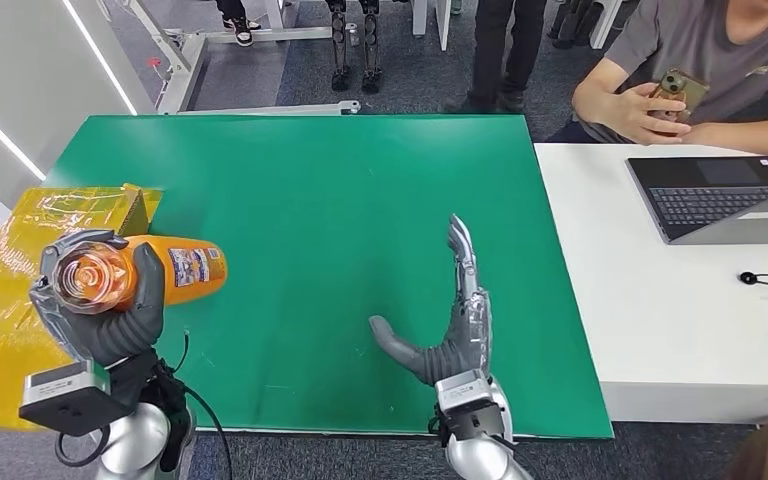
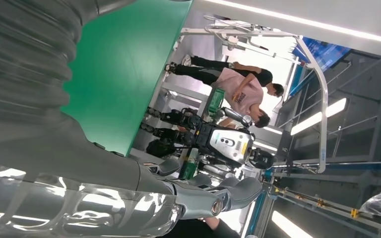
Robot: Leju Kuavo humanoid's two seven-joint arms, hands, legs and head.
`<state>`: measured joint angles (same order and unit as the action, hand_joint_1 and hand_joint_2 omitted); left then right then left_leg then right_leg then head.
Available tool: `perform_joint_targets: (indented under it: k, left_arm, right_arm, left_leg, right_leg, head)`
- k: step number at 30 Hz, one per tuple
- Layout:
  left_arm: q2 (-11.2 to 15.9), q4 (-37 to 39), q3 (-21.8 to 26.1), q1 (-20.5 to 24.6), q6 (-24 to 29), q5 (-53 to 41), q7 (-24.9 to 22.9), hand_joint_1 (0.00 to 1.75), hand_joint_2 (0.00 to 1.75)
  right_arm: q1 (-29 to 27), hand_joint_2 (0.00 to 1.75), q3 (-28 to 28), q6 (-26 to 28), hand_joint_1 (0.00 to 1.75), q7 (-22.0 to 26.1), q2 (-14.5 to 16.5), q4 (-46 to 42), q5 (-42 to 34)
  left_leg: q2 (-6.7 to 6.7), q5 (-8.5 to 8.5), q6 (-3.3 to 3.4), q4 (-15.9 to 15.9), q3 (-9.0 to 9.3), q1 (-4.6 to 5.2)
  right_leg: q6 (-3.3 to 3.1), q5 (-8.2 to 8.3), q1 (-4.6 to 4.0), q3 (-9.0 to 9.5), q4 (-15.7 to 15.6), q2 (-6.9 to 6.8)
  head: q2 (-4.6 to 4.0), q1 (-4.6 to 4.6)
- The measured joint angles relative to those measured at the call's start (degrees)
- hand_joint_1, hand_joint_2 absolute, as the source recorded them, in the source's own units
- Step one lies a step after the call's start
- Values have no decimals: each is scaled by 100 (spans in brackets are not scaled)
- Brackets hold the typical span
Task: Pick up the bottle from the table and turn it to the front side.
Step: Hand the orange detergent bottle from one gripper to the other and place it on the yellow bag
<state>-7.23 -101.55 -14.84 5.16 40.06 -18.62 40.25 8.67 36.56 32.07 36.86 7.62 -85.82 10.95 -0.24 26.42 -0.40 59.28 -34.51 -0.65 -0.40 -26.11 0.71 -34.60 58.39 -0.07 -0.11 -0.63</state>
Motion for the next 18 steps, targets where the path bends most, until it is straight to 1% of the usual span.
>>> perform_joint_targets:
  k: [4, 10, 15, 18]
  left_arm:
    - [1, -4, 5, 0, 0, -251, 0, 175, 175]
    - [68, 23, 156, -60, 0, -1265, -1, 175, 175]
    - [255, 243, 467, -114, -2, -2315, -8, 175, 175]
    - [422, 467, 676, -110, -2, -2864, -10, 175, 175]
  right_arm:
    - [-10, 175, 1, 40, 0, -3, -9, -28, 0]
    - [-118, 175, 4, 225, 0, 48, -26, -147, -59]
    - [-260, 175, 95, 518, 0, 165, -77, -249, -209]
    - [-348, 175, 140, 657, 0, 201, -123, -315, -293]
  left_leg:
    - [0, 0, 0, 0, 0, 0]
    - [1, 0, 0, -1, 0, 0]
    - [2, 0, 0, -1, 1, 0]
    - [2, 0, 0, -2, 2, -1]
  right_leg:
    - [0, 0, 0, 0, 0, 0]
    - [0, 0, 0, 1, 0, 0]
    - [-1, -1, 0, -1, 0, 3]
    - [-1, -2, 0, -1, 0, 3]
  head:
    - [0, -1]
    - [0, 0]
    - [0, -1]
    - [0, 1]
